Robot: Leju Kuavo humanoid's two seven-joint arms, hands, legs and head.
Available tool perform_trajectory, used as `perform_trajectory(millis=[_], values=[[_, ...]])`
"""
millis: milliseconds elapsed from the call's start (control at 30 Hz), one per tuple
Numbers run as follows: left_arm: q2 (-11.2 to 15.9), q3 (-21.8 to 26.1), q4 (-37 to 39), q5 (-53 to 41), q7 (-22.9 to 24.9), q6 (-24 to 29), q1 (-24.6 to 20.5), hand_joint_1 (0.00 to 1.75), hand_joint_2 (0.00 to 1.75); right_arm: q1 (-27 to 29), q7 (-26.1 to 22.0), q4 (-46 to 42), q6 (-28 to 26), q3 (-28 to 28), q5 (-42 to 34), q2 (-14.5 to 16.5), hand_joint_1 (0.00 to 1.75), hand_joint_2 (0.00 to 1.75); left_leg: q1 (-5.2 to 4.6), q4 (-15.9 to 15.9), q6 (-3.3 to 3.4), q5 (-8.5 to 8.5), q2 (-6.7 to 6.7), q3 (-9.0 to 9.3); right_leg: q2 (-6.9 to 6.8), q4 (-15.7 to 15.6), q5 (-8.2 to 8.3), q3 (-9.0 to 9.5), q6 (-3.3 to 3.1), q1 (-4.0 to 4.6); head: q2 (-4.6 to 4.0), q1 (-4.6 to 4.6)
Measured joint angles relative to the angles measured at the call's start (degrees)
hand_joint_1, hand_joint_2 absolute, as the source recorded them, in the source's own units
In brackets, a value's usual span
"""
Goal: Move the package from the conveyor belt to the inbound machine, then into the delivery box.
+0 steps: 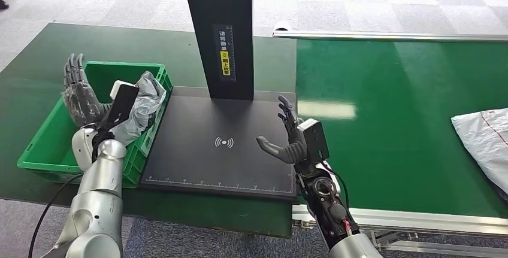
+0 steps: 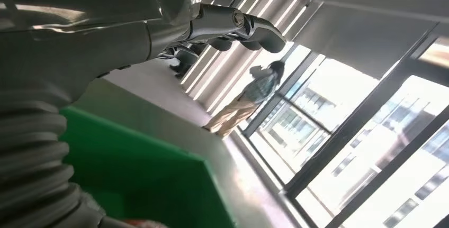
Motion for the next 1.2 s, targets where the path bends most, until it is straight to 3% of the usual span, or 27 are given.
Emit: perform_trajectory(millis=[67,200,267,300,333,400,433,633,867,933,1100,1200], values=[[-2.02,4.19,-4.52,6.51,-6.23,0.0,0.58,0.0,0.0,-0.34,-0.38,0.27,0.14,0.32,-0.17,0.05,0.0,1.75,0.0,0.0,0.0,0.0,0.04,0.01,0.02,0.0,0.0,0.0,0.0,0.0,0.0,-0.01],[-4.81,5.21,-15.63,17.39,-8.06,0.0,3.58,0.0,0.0,-0.95,-0.99,0.85,0.59,0.89,-0.68,0.07,0.0,1.75,0.0,0.0,0.0,0.0,-0.02,-0.01,-0.01,0.0,-0.01,-0.01,0.0,0.0,0.0,0.0],[-5.78,3.93,-20.92,23.23,-8.25,0.0,5.14,0.0,0.0,-1.26,-1.22,1.07,0.29,1.08,-1.24,0.08,0.0,0.87,0.0,0.0,0.0,0.0,-0.02,-0.01,-0.01,-0.01,-0.01,-0.01,0.0,0.0,0.0,-0.01],[-6.05,2.68,-22.82,26.33,-8.32,0.0,5.96,0.0,0.0,-1.36,-1.22,1.13,-0.15,1.09,-1.88,0.09,0.0,0.87,0.0,0.0,0.0,0.0,-0.03,-0.01,-0.01,-0.01,-0.01,-0.01,0.0,0.0,0.0,0.0],[-6.18,1.04,-24.3,29.4,-8.36,-0.01,6.87,0.0,0.44,-1.41,-0.99,1.16,-0.62,1.07,-2.92,0.1,0.0,0.87,0.0,0.0,0.0,0.0,-0.04,-0.01,-0.02,-0.01,-0.02,0.0,0.0,0.0,0.0,0.0],[-6.23,-3.57,-26.85,35.49,-8.38,-0.02,8.98,0.0,1.31,-1.42,-0.09,1.17,-0.73,0.93,-6.04,0.14,0.0,1.75,0.0,0.0,0.0,0.0,-0.07,-0.01,-0.04,-0.02,-0.02,0.02,0.0,-0.01,0.0,0.01],[-6.21,-6.25,-28.03,38.24,-8.38,-0.02,10.08,0.0,1.75,-1.41,0.34,1.17,-0.35,0.86,-7.56,0.14,0.0,1.75,-0.01,0.0,0.0,0.0,-0.08,-0.01,-0.04,-0.02,-0.01,0.02,0.0,-0.01,0.0,0.01],[-4.53,-22.76,-32.38,48.5,-8.4,-0.64,14.77,0.0,1.75,-1.47,0.93,1.19,2.87,0.89,-9.93,-0.13,0.0,1.75,-0.02,0.01,0.0,-0.01,-0.12,-0.01,-0.03,-0.02,-0.01,0.02,0.01,-0.02,0.0,-0.01],[-3.08,-36.29,-33.03,53.36,-7.11,-10.52,18.34,0.0,1.75,-1.16,0.37,1.17,1.8,0.92,-9.5,-0.57,0.0,1.75,-0.02,0.0,0.0,-0.02,-0.04,-0.01,-0.02,-0.02,-0.01,0.0,0.01,-0.02,0.0,0.0],[-2.71,-38.29,-32.95,55.53,-4.73,-16.09,18.85,0.0,1.75,-0.79,0.63,1.09,1.2,0.75,-9.76,-0.75,0.0,1.75,-0.02,0.01,0.0,-0.03,-0.06,0.0,-0.03,-0.04,-0.01,-0.01,0.01,-0.02,0.0,-0.01],[-1.84,-42.52,-30.11,64.44,4.91,-37.41,20.01,0.0,1.75,1.16,3.58,-1.2,-4.87,-0.38,-7.24,-1.39,0.0,1.75,-0.02,0.01,0.0,-0.03,-0.07,-0.01,-0.03,-0.04,-0.02,0.0,0.02,-0.02,0.0,0.0],[-1.75,-43.79,-26.6,66.68,6.51,-41.9,20.07,0.0,1.75,2.76,5.16,-3.57,-6.95,-1.04,-6.23,-1.6,0.0,1.75,-0.03,0.01,0.01,-0.04,-0.05,0.0,-0.02,-0.04,-0.02,-0.01,0.02,-0.02,0.0,-0.01]])
